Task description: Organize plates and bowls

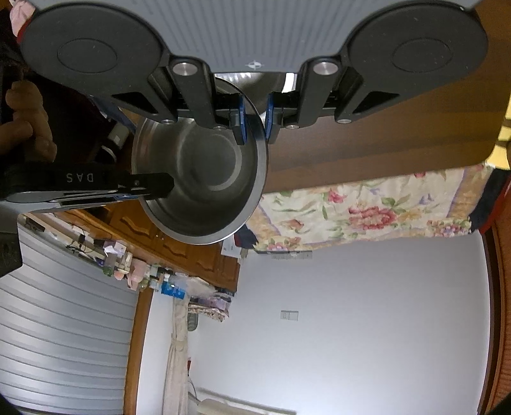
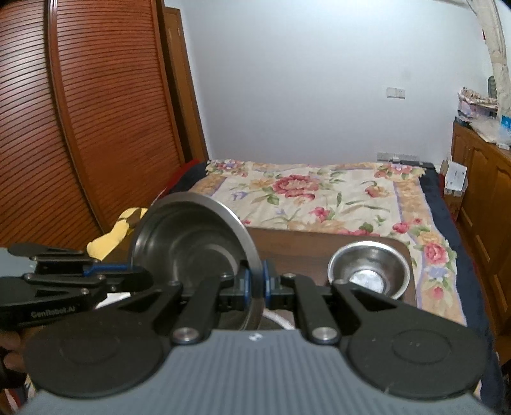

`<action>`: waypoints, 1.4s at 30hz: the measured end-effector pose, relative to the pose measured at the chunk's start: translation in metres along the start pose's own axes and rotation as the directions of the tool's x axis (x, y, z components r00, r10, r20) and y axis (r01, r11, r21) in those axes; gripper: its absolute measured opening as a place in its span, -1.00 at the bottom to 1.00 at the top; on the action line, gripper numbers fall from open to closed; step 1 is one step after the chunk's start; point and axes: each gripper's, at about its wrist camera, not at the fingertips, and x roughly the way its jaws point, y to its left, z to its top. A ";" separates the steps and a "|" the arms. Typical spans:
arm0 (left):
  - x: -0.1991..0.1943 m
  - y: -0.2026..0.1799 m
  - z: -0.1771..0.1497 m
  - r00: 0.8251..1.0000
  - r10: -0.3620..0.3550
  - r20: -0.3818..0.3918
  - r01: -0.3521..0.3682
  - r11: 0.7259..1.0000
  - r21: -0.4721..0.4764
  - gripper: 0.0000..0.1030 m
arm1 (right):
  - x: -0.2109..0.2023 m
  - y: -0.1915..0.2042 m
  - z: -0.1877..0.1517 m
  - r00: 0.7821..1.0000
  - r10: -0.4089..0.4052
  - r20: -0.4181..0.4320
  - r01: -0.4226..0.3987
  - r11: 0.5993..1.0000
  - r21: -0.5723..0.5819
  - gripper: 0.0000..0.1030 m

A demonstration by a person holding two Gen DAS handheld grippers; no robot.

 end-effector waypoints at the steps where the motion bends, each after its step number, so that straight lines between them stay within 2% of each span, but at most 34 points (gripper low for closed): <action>1: 0.001 -0.001 -0.005 1.000 -0.002 -0.009 0.002 1.000 -0.002 -0.76 | 0.000 0.000 -0.005 1.000 0.003 -0.007 -0.003 1.000 0.000 -0.80; 10: 0.018 -0.003 -0.043 0.996 0.003 -0.090 -0.003 1.000 0.007 -0.76 | 0.016 -0.006 -0.047 0.995 0.033 -0.098 -0.029 0.999 0.041 -0.80; 16: 0.028 0.003 -0.052 0.996 0.008 -0.090 -0.011 0.999 -0.032 -0.76 | 0.033 -0.008 -0.067 0.990 0.041 -0.138 -0.028 0.995 0.096 -0.78; 23: 0.041 -0.001 -0.059 0.994 0.058 -0.094 -0.057 0.998 0.019 -0.76 | 0.040 -0.006 -0.074 0.991 0.014 -0.135 -0.004 0.997 0.080 -0.78; 29: 0.047 0.000 -0.068 0.994 0.073 -0.082 -0.072 0.997 0.020 -0.76 | 0.041 0.002 -0.084 0.994 -0.055 -0.097 0.055 0.998 -0.009 -0.77; 42: 0.055 -0.009 -0.075 0.990 0.121 -0.072 -0.115 0.990 0.075 -0.76 | 0.046 0.005 -0.090 0.991 -0.107 -0.081 0.101 0.992 -0.072 -0.77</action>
